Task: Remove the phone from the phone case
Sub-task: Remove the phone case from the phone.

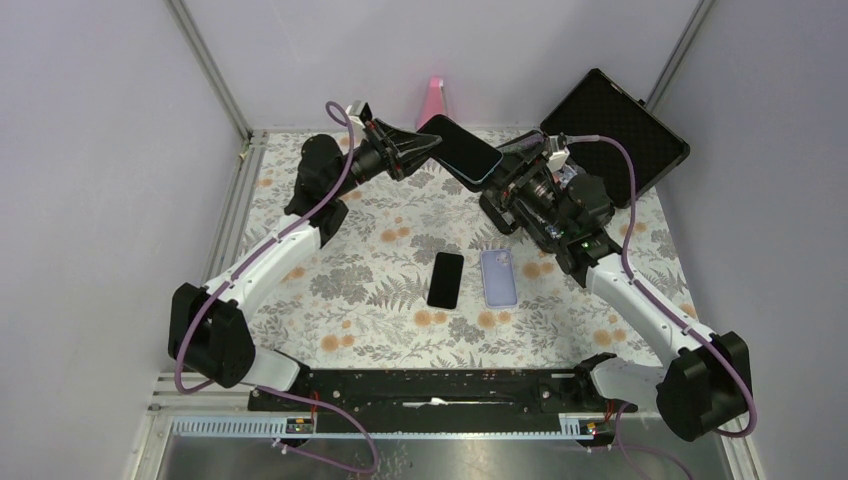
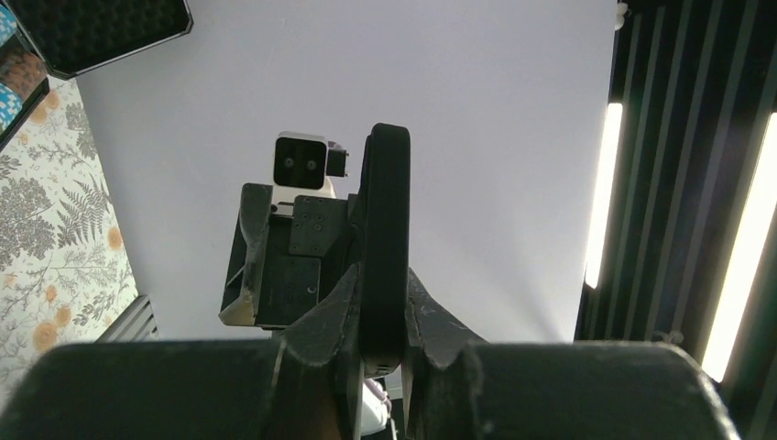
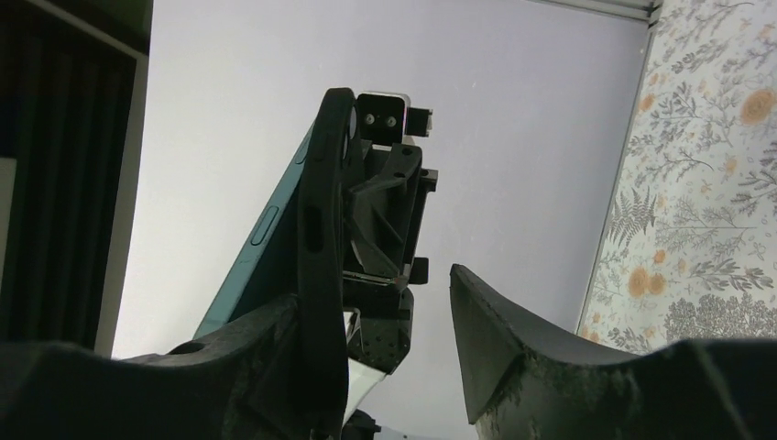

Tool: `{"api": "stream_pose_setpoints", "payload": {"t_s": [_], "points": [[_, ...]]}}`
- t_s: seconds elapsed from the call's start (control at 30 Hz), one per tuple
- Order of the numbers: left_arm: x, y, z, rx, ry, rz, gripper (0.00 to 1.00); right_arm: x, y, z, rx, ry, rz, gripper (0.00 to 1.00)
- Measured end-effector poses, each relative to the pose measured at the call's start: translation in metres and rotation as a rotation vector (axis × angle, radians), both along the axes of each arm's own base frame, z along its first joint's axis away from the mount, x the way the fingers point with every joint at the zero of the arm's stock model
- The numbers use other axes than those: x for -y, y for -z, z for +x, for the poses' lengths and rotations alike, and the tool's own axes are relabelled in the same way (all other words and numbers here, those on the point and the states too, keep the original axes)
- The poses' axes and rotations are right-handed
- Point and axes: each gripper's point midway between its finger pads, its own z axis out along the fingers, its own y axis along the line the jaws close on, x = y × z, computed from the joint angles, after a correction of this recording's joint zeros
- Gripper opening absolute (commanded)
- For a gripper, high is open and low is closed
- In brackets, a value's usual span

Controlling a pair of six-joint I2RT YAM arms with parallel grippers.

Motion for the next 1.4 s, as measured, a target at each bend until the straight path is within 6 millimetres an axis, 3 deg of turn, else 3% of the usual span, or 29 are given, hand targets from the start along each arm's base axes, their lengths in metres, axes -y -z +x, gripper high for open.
{"api": "stream_pose_setpoints", "payload": {"t_s": [0.1,0.17,0.27,0.53,0.83,1.0,1.07,1.27,1.4], "points": [[0.001,-0.002,-0.004,0.027,0.018,0.003,0.00,-0.002,-0.005,-0.004,0.038,-0.024,-0.002,0.50],[0.001,-0.003,-0.007,0.046,0.030,0.011,0.03,-0.003,-0.008,-0.008,0.062,-0.041,-0.008,0.37],[0.002,-0.001,-0.010,0.074,0.044,0.032,0.11,-0.004,-0.014,-0.014,0.106,-0.065,-0.012,0.22],[0.003,0.004,-0.021,0.132,0.068,0.088,0.30,-0.007,-0.012,-0.028,0.145,-0.130,0.026,0.00],[-0.009,-0.005,-0.044,0.250,0.041,0.158,0.59,-0.015,-0.013,-0.038,0.118,-0.183,0.071,0.00],[-0.029,0.004,-0.054,0.315,-0.026,0.261,0.78,-0.040,0.000,-0.038,0.091,-0.215,0.079,0.00],[-0.039,0.011,-0.056,0.338,-0.069,0.340,0.91,-0.055,0.009,-0.038,0.070,-0.241,0.089,0.00],[-0.072,0.040,-0.059,0.364,-0.183,0.591,0.97,-0.091,0.025,-0.029,0.030,-0.282,0.155,0.00],[-0.095,0.055,-0.063,0.364,-0.241,0.720,0.99,-0.103,0.028,-0.015,0.013,-0.269,0.196,0.00]]}}
